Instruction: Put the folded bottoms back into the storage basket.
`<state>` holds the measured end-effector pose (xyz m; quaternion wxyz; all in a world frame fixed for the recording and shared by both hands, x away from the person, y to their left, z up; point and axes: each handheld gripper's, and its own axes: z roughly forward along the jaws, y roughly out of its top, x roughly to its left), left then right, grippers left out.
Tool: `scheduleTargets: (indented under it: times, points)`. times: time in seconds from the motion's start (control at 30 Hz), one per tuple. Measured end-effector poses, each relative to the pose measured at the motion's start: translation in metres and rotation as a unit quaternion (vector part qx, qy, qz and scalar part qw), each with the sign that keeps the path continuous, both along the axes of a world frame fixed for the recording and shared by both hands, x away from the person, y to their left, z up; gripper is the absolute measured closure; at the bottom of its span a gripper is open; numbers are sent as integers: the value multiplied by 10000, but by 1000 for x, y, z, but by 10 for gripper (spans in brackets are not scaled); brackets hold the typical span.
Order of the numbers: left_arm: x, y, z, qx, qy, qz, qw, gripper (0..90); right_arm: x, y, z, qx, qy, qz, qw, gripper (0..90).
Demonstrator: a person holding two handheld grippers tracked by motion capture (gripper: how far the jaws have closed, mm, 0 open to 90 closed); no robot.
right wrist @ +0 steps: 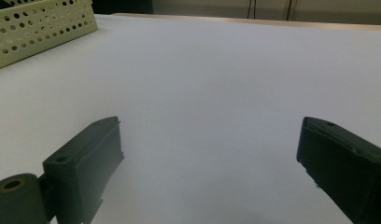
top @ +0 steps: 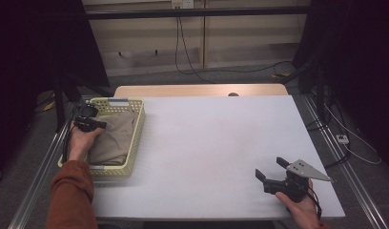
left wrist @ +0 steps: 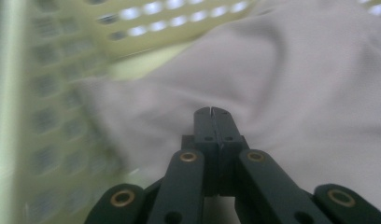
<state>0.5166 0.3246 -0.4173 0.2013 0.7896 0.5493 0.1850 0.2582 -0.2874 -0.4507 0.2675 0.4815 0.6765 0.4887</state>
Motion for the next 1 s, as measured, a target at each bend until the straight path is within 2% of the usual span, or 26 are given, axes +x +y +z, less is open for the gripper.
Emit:
scheduleTargets:
  times: [0.07,0.13,0.2,0.27,0.33,0.43,0.47,0.6,0.67,0.77,0.83,0.9,1.0]
  points:
    - [1,5,-10,30,327,125,9994,900,-1,0,0,-10,-14,10,10000,63]
    - [0,5,-12,59,251,153,9996,900,-1,0,0,-9,-18,7,10000,64]
    - [1,-1,-11,377,299,18,9988,900,0,0,0,0,2,6,10000,64]
    - [4,-5,-11,532,278,56,9982,900,0,0,0,-18,0,15,10000,64]
    - [8,-6,-14,506,151,157,9985,900,0,1,0,-14,-10,20,10000,64]
    - [11,-9,-18,435,-140,142,9989,900,-1,0,0,-11,-12,13,10000,64]
    - [11,-8,-17,435,-104,109,9989,900,-1,0,0,-15,-15,9,10000,64]
    - [9,-4,-15,192,-81,195,9996,900,0,0,0,-4,-3,15,10000,64]
    - [6,-7,-10,122,-48,138,9998,893,0,1,0,-5,-6,19,10000,64]
    - [-4,-18,2,-102,-200,-245,9994,891,0,0,0,1,5,-8,10000,64]
    - [-9,-26,9,-378,-301,-482,9977,894,1,0,0,2,4,-6,10000,63]
    - [-13,-38,9,-417,-325,-710,9961,895,0,1,0,-15,-8,16,10000,64]
    - [-13,-55,1,-413,-287,-953,9942,895,0,1,0,-21,-11,14,10000,64]
